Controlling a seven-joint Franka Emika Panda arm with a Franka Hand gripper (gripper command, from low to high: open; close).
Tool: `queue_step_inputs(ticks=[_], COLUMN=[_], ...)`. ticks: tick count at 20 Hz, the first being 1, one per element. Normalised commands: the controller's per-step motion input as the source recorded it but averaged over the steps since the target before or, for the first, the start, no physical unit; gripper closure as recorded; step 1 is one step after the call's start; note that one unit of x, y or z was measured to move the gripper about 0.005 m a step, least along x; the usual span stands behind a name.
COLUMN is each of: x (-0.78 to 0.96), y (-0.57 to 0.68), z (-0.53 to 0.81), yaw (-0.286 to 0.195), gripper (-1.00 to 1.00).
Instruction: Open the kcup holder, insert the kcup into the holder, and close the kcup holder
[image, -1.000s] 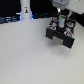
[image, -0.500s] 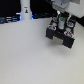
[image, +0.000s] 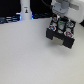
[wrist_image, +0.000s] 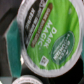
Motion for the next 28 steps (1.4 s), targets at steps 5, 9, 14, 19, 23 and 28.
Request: queue_step_inputs(ticks=[5, 9, 14, 19, 23, 28], x=[0.13, 0.18, 0.26, 0.41, 0.54, 0.65], y=[0.12, 0.02, -0.17, -0.38, -0.45, -0.46], z=[0.25, 0.42, 0.53, 0.42, 0.33, 0.25], yaw=[0.119, 0.124, 0.095, 0.087, 0.048, 0.021], gripper=[-1.0, -1.0, -1.0, -1.0, -1.0, -1.0])
